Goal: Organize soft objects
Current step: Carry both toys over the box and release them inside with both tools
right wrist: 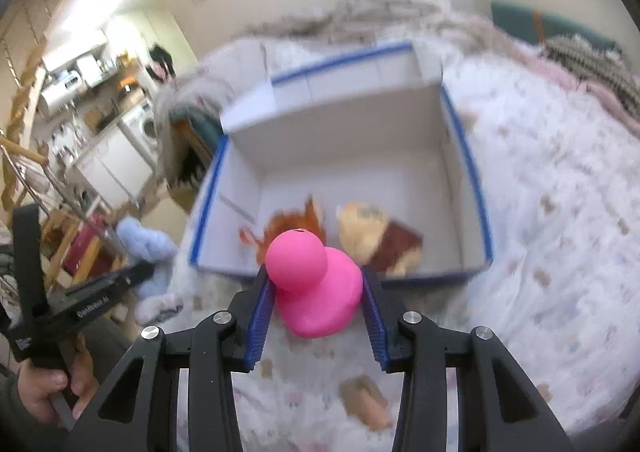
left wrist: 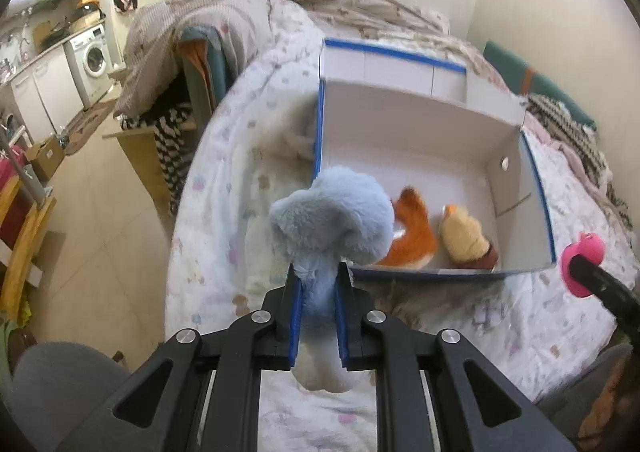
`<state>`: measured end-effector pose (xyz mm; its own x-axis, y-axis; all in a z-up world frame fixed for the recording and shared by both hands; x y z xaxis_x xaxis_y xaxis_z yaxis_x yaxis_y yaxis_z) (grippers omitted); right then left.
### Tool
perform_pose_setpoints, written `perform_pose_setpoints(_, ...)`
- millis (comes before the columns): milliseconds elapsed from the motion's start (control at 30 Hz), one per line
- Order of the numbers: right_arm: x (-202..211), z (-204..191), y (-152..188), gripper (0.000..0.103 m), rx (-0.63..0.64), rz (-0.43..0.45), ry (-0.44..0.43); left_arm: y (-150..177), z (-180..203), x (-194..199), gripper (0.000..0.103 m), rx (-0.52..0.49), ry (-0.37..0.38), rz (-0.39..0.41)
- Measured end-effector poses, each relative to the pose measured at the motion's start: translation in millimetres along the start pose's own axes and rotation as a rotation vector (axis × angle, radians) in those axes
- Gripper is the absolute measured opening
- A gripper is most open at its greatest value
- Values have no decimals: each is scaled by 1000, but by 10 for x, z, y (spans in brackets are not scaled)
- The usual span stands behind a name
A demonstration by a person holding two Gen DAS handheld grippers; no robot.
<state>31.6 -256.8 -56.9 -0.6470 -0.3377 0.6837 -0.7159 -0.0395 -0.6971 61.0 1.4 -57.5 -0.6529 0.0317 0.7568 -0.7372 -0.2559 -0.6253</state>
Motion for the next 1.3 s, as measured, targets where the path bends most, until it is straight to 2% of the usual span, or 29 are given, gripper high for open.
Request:
perform_pose_setpoints(200, 333, -7, -354, 44, 19, 170, 38, -344, 80, 316, 13, -2, 8, 149)
perform_pose_setpoints(333, 393, -3, -595, 44, 49, 237, 51, -571, 195, 429, 13, -16, 20, 225)
perform_pose_setpoints(467, 367, 40, -781, 44, 68, 260, 50, -774, 338, 398, 13, -32, 39, 239)
perform_pose_setpoints(667, 163, 53, -1008, 44, 94, 261, 58, -992, 546, 148, 13, -51, 49, 231)
perform_pose_setpoints(800, -59, 99, -1084, 44, 83, 238, 50, -1052, 670, -90, 13, -74, 50, 200)
perform_pose_setpoints(933, -311, 150, -1105, 44, 78, 187, 53, -1015, 741, -414, 13, -78, 40, 131)
perform_pose_setpoints(1067, -583, 224, -1074, 44, 51, 111, 34, -937, 809, -723, 13, -89, 20, 70)
perform_pose_setpoints(1300, -1104, 347, -845, 44, 13, -80, 35, -750, 772, -1199, 13, -63, -27, -52)
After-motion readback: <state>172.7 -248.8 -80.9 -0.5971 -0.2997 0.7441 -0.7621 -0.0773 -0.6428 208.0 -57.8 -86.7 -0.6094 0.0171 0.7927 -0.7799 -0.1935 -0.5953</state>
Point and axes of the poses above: each gripper's, at about its wrist camera, not at the fingertips, and x roughly against the way its jaws point, z to its right, y to its underside, the point moved 4 cm from there along -x, roughly the way its jaws point, and after that the axes turned 10 degrees about x, right-handed, at the moved point
